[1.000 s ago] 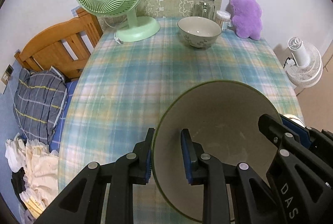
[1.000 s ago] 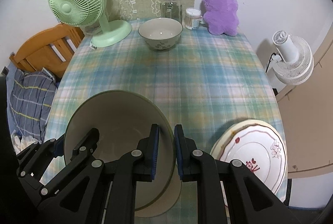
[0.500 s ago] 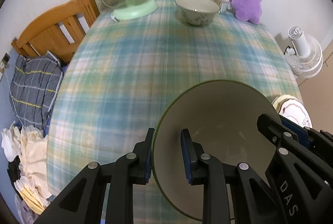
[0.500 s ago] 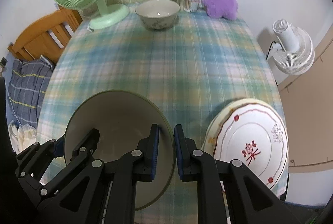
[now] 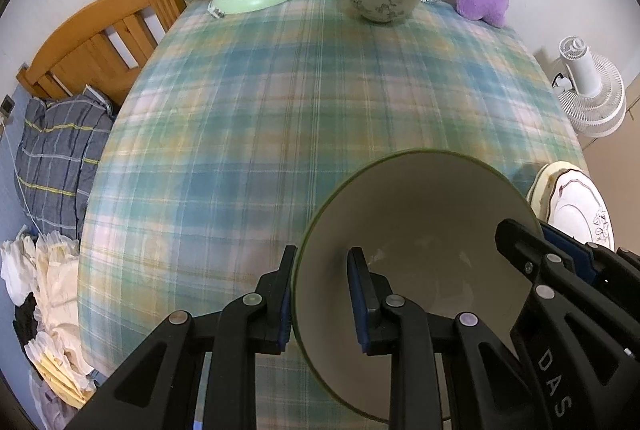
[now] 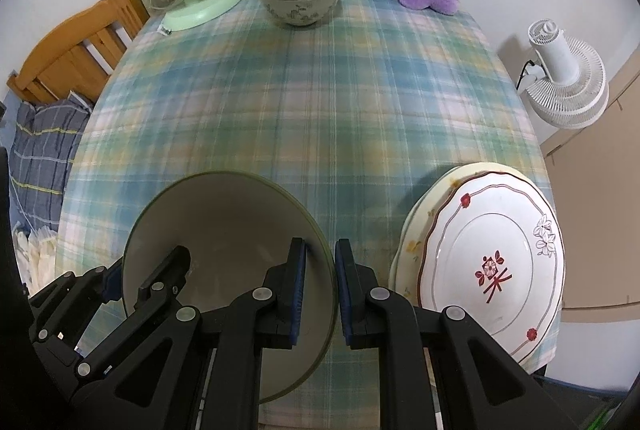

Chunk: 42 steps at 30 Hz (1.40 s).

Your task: Organize plates and bowls

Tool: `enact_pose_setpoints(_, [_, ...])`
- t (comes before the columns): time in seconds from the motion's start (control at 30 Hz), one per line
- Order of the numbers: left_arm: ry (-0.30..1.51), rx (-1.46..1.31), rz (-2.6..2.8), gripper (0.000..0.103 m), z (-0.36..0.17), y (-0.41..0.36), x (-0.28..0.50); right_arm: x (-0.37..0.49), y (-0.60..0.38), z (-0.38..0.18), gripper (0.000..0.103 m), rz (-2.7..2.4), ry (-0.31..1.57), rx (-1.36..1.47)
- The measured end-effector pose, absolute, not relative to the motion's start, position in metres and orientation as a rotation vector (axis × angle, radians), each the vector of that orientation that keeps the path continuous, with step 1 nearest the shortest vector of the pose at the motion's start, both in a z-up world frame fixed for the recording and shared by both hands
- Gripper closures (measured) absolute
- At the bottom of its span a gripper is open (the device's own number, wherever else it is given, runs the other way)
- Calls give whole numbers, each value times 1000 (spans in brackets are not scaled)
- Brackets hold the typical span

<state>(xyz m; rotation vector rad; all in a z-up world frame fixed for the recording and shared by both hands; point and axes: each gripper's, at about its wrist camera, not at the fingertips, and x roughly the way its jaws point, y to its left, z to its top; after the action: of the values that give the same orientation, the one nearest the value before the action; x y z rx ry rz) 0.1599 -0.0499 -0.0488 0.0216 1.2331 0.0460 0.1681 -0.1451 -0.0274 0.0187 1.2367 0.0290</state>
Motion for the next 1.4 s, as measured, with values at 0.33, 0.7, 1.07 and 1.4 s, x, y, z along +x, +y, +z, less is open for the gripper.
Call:
enact_pose_setpoints(0.33, [1250, 21, 55, 81, -60, -51, 159, 168, -145, -42, 84, 38, 1252, 6])
enact_pose_setpoints(0.7, [1247, 19, 43, 56, -57, -53, 158, 167, -146, -42, 81, 52, 1227, 36])
enact_pose_setpoints(1.07, [1154, 58, -82, 22, -15, -50, 158, 158, -143, -7, 37, 17, 1146, 66])
enact_pose_setpoints(1.4, [1038, 82, -89, 17, 31, -54, 189, 180, -145, 37, 20, -12, 1048, 86])
